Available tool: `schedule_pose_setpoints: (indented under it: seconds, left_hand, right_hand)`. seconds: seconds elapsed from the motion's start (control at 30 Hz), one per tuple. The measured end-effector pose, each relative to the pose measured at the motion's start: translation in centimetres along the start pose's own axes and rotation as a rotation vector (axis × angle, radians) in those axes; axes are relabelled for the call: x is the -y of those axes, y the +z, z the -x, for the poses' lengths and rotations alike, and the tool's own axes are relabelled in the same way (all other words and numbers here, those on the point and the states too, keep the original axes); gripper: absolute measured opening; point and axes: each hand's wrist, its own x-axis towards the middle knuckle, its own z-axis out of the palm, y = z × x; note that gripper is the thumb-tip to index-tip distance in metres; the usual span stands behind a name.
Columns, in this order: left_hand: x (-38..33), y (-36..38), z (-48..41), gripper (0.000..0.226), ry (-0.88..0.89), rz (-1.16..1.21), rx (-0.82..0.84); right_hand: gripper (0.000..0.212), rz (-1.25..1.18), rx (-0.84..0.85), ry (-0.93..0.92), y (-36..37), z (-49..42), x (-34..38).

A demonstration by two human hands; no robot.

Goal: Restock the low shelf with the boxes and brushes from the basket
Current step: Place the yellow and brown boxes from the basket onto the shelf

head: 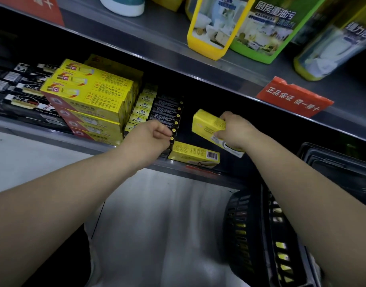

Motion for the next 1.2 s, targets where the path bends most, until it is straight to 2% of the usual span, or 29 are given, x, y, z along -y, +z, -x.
schedule_pose_setpoints:
  seconds: [0.17, 0.43, 0.5, 0.6, 0.63, 0.77, 0.9, 0.97, 1.0, 1.13, 1.2]
  left_hand:
    - [0.0, -0.1, -0.3, 0.017, 0.014, -0.015, 0.011]
    - [-0.2, 0.1, -1.0, 0.015, 0.041, -0.028, 0.005]
    - [-0.2, 0.3, -1.1, 0.015, 0.053, -0.044, 0.021]
    - [-0.3, 0.7, -1.2, 0.014, 0.063, -0.057, 0.038]
    - [-0.4, 0.9, -1.2, 0.014, 0.066, -0.062, 0.04]
    - [-1.0, 2.0, -1.3, 0.01, 0.084, -0.094, 0.069]
    - [-2.5, 3.4, -0.3, 0.009, 0.136, -0.171, 0.124]
    - [-4.0, 4.7, 0.6, 0.01, 0.19, -0.194, 0.147]
    - [-5.0, 5.6, 1.2, 0.01, 0.226, -0.199, 0.162]
    - [-8.3, 10.4, 3.6, 0.011, 0.42, -0.319, 0.25]
    - [-8.9, 12.9, 4.7, 0.009, 0.555, -0.461, 0.26]
  right_hand:
    - [0.061, 0.259, 0.135, 0.053, 3.0, -3.4, 1.2]
    - [0.057, 0.115, 0.278, -0.097, 7.7, -5.8, 0.4]
    - [0.062, 0.144, 0.295, -0.093, 7.5, -6.1, 0.2]
    - [0.082, 0.224, 0.329, 0.037, 6.7, -6.2, 0.1]
    - [0.081, 0.268, 0.358, 0.064, 6.5, -6.1, 0.1]
    - [0.052, 0.295, 0.444, 0.035, 6.4, -5.4, -0.1]
    - [0.038, 0.39, 0.392, 0.004, 4.2, -3.9, 0.9]
    - [0.023, 0.332, 0.281, -0.044, 1.9, -3.0, 1.5]
    - [0.018, 0.278, 0.222, -0.068, 0.5, -2.0, 1.4]
    - [0.032, -0.165, 0.023, -0.185, -3.9, 4.7, -3.2]
    - [0.027, -0.233, -0.152, -0.254, -4.6, 8.8, -7.3]
